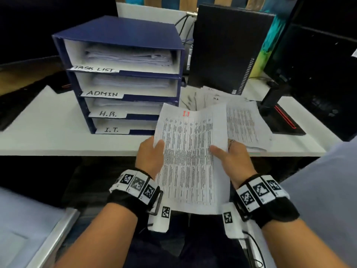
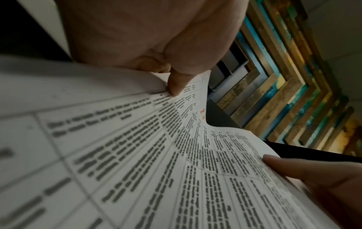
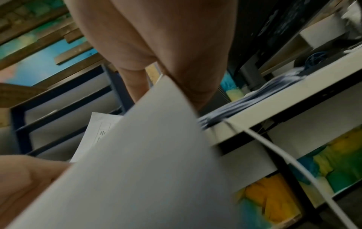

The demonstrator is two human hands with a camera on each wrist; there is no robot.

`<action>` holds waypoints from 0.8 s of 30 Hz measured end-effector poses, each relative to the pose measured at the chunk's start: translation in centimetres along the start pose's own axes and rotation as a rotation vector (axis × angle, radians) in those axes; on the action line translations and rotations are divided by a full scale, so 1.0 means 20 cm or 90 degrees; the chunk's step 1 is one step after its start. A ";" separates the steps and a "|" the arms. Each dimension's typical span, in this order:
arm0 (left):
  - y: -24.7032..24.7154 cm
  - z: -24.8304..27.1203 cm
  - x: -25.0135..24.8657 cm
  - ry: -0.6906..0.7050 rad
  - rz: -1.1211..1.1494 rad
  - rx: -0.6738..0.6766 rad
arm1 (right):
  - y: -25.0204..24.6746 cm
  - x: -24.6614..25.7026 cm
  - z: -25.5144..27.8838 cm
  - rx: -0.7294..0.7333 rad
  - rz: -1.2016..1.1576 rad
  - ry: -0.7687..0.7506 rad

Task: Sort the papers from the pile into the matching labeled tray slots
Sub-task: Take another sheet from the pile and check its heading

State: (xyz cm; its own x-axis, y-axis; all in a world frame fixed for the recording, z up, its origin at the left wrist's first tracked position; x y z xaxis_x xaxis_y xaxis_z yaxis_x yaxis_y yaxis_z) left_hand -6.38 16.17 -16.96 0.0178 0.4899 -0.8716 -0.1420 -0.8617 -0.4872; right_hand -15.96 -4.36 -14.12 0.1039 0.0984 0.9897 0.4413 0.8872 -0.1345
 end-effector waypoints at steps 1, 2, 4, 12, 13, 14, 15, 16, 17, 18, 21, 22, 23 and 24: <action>-0.03 0.01 0.06 -0.022 -0.006 -0.008 | 0.06 -0.03 0.02 0.017 -0.001 0.017; -0.06 0.02 0.11 -0.051 -0.009 -0.014 | 0.12 -0.06 0.03 0.032 0.002 0.035; -0.14 0.03 0.23 -0.119 0.011 -0.017 | 0.23 -0.11 0.03 0.058 0.009 0.067; -0.54 -0.04 0.44 -0.233 -0.021 -0.087 | 0.54 -0.15 0.04 0.173 0.008 0.084; -0.58 -0.06 0.44 -0.231 -0.025 -0.088 | 0.57 -0.16 0.04 0.182 0.006 0.093; -0.60 -0.08 0.43 -0.234 -0.028 -0.089 | 0.59 -0.17 0.03 0.187 0.008 0.103; -0.62 -0.10 0.42 -0.240 -0.032 -0.094 | 0.61 -0.18 0.02 0.193 0.010 0.114; -0.64 -0.12 0.41 -0.250 -0.032 -0.100 | 0.62 -0.19 0.02 0.200 0.014 0.125; -0.66 -0.15 0.40 -0.255 -0.029 -0.105 | 0.63 -0.20 0.02 0.210 0.017 0.134; -0.67 -0.17 0.39 -0.256 -0.026 -0.111 | 0.64 -0.21 0.02 0.218 0.021 0.138; -0.70 -0.22 0.32 -0.235 -0.020 -0.145 | 0.66 -0.20 0.00 0.205 0.042 0.124; -0.70 -0.24 0.29 -0.224 -0.015 -0.145 | 0.66 -0.20 -0.03 0.181 0.048 0.115; -0.71 -0.26 0.28 -0.214 -0.017 -0.135 | 0.67 -0.19 -0.05 0.156 0.052 0.107; -0.71 -0.27 0.27 -0.205 -0.024 -0.125 | 0.68 -0.17 -0.08 0.132 0.051 0.101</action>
State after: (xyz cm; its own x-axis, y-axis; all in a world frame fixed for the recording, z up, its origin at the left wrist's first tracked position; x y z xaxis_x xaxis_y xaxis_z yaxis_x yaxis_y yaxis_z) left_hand 1.18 30.44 -15.05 -0.2974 0.5106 -0.8067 0.0466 -0.8362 -0.5464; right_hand -8.89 6.72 -19.42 0.2773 0.1149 0.9539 0.2353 0.9545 -0.1834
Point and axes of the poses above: each hand's wrist, its own z-axis away from the middle knuckle, its own y-axis out of the palm, x = y × z, the point moved 3 cm from there along -z, towards the middle knuckle, and after that the axes turned 7 degrees about -z, right-handed, at the moved point
